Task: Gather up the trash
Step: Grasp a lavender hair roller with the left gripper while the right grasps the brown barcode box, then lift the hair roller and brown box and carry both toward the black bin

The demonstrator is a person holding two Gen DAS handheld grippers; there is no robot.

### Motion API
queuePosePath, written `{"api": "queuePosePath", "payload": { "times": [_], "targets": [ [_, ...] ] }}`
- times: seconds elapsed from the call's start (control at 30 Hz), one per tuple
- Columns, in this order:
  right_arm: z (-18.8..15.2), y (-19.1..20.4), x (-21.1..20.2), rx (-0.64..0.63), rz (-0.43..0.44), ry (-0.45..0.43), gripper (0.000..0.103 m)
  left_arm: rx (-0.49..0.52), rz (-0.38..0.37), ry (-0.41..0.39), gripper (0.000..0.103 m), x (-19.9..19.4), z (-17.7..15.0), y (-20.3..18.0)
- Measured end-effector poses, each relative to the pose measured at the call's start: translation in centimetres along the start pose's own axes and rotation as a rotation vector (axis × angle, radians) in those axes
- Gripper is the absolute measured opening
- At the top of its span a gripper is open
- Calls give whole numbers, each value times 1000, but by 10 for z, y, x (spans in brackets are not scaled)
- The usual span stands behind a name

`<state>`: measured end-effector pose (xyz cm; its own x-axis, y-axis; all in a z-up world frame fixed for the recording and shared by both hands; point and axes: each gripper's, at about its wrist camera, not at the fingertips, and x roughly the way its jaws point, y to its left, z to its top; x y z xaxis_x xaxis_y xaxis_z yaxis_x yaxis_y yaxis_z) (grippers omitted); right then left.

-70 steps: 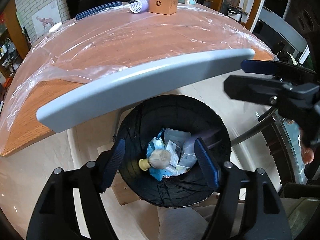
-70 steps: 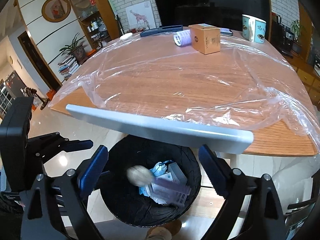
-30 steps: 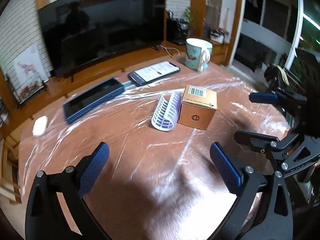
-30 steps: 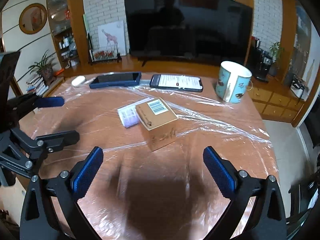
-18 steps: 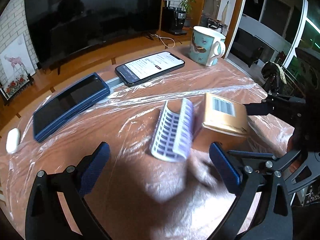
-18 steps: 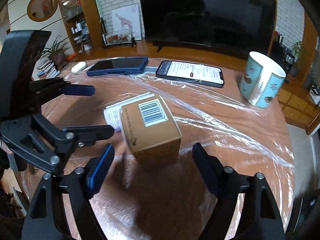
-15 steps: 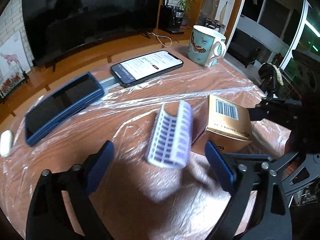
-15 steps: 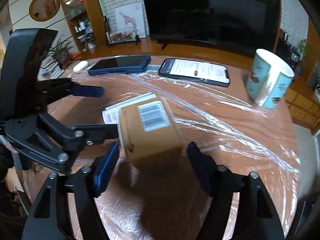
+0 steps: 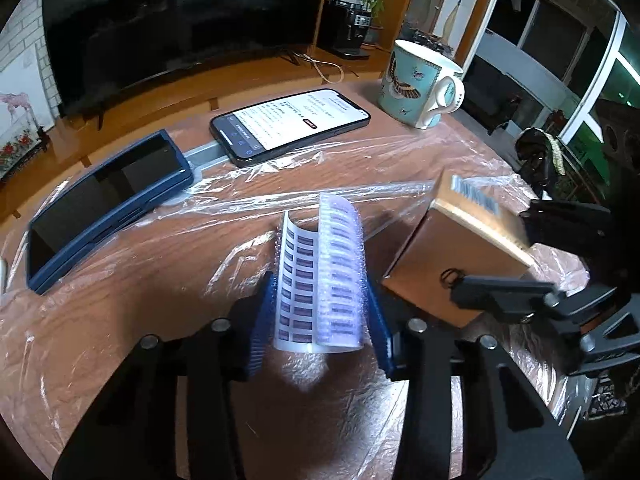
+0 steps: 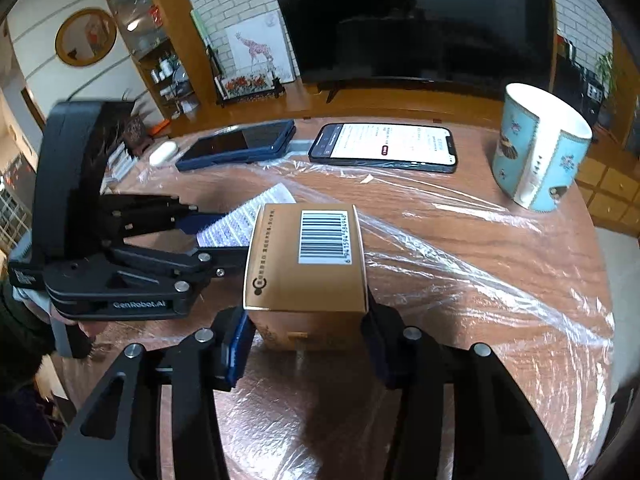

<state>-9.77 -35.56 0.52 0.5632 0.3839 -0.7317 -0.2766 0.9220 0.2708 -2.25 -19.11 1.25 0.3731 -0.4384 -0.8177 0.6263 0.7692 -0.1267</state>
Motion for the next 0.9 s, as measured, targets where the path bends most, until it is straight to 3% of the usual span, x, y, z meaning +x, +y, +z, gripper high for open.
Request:
{"api": "queuePosePath", "payload": {
  "times": [0.13,0.37,0.63,0.9],
  "targets": [
    [-3,-4,-12,54,18,-26,47,-4,87,-26,44,-11,-4,-5],
    [-13,3,-26,68,15,-33,47,-67,175,-55,44,-38,-12,-11],
    [-26,27,-40,52,2,-46,47,-136,244,-87,44,-68,-25,-13],
    [-36,57,-57,41,34,-79,47,-135,281,-116,44,-94,-46,-23]
  ]
}}
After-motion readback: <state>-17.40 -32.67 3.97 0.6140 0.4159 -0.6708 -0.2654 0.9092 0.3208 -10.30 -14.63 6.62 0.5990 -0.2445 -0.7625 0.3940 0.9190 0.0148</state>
